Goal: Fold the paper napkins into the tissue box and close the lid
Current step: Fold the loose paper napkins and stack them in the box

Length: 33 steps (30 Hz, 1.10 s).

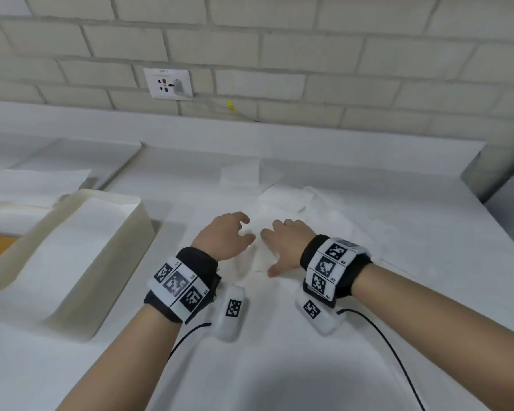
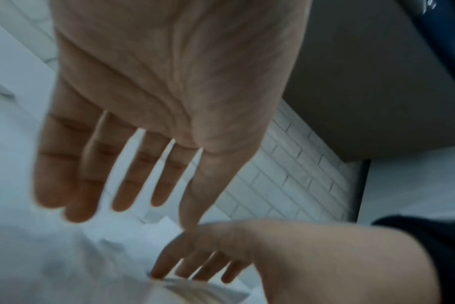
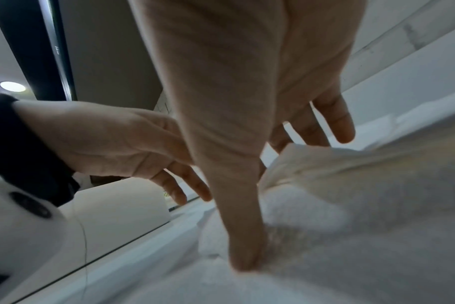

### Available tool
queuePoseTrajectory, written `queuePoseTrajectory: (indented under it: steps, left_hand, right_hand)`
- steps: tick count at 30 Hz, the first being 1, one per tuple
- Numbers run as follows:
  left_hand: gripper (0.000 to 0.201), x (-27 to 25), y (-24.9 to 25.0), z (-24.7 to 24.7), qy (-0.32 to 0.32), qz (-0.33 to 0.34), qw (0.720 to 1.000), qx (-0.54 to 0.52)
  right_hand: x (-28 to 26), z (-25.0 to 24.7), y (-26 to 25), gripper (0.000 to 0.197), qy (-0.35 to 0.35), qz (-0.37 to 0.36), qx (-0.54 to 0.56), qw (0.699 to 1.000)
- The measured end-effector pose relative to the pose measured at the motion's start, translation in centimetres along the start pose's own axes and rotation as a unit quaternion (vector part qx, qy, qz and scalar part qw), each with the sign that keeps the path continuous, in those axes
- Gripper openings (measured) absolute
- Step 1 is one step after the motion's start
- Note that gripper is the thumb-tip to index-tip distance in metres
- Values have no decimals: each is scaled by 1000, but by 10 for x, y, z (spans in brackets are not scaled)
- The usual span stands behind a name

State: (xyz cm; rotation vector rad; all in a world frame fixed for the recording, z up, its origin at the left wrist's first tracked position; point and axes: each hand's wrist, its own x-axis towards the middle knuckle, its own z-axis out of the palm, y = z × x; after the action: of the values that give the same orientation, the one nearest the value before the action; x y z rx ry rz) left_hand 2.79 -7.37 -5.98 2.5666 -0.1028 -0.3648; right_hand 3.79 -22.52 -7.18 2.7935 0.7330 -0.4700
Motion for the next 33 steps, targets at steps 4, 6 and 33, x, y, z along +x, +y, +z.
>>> queuePoseTrajectory:
  steps: [4, 6, 33]
  left_hand:
    - [69, 14, 7, 14, -108, -21, 990, 85]
    - [72, 15, 8, 20, -139, -12, 983, 118]
    - [20, 1, 24, 3, 148, 94, 943, -283]
  right_hand:
    - [5, -2, 6, 44, 16, -7, 30, 999]
    - [7, -3, 10, 34, 25, -8, 57, 998]
    - [-25, -31, 65, 22, 315, -19, 488, 814]
